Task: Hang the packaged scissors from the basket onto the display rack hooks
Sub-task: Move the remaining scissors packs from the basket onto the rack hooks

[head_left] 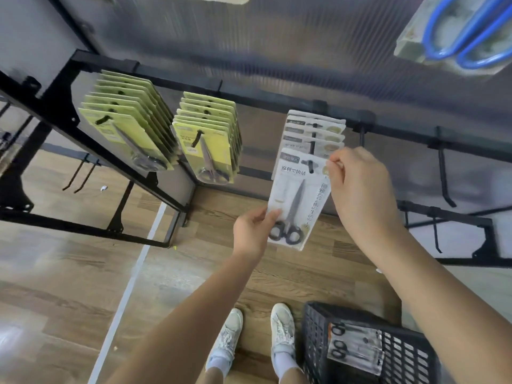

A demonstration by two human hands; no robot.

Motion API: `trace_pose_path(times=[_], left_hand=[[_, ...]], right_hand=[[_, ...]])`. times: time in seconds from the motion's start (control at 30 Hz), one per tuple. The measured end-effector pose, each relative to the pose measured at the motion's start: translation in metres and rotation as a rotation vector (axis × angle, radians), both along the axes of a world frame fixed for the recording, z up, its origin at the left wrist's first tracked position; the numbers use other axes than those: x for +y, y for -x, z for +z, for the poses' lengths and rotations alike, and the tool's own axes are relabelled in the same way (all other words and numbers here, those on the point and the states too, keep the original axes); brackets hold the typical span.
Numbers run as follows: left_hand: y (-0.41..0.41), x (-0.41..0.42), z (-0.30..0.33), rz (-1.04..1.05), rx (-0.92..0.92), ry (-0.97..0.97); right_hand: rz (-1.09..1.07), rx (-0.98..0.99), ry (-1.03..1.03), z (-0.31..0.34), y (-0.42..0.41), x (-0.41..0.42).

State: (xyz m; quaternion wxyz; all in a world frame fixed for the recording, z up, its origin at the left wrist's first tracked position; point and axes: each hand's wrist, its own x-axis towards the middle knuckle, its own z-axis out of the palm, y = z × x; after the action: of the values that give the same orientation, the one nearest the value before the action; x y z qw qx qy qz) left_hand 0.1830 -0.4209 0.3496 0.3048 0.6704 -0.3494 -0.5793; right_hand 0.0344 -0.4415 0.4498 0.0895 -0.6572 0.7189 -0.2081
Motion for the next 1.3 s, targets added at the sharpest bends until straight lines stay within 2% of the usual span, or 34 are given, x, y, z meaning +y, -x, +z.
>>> trace_pose_path(times=[0.23, 0.37, 0.63, 0.73, 0.93, 1.03, 1.2, 1.3], left_hand=[[0.008, -0.021, -0.012, -0.024, -0.035, 0.077], [0.008, -0.034, -0.01, -0.104, -0.164, 0.162], [0.006, -0.042, 0.009, -0.335, -0.476, 0.203], [0.002, -0.038, 0.04, -0.419, -0.601, 0.394], [-0.005, -0.033, 0.109, -0.603, -0.687, 0.687], [-0.001, -0.024, 0.148, -0.674, -0.675, 0.787], [0.027, 0.013, 0.203, -0.858, -0.603, 0.947], [0.051, 0.044, 0.224, -0.987, -0.562, 1.008]], right_hand=[[0.04, 0.183, -0.066, -0.011, -0.006, 0.008], [0.045, 0.336, -0.13, -0.009, -0.006, 0.002], [0.034, 0.452, -0.153, -0.01, 0.0, 0.002], [-0.009, 0.443, -0.119, 0.006, 0.002, 0.011], [-0.112, 0.44, -0.131, 0.071, 0.004, 0.044], [-0.206, 0.398, -0.124, 0.106, 0.004, 0.068], [-0.409, 0.21, -0.085, 0.15, 0.008, 0.12], [-0.524, 0.184, -0.071, 0.164, 0.015, 0.164]])
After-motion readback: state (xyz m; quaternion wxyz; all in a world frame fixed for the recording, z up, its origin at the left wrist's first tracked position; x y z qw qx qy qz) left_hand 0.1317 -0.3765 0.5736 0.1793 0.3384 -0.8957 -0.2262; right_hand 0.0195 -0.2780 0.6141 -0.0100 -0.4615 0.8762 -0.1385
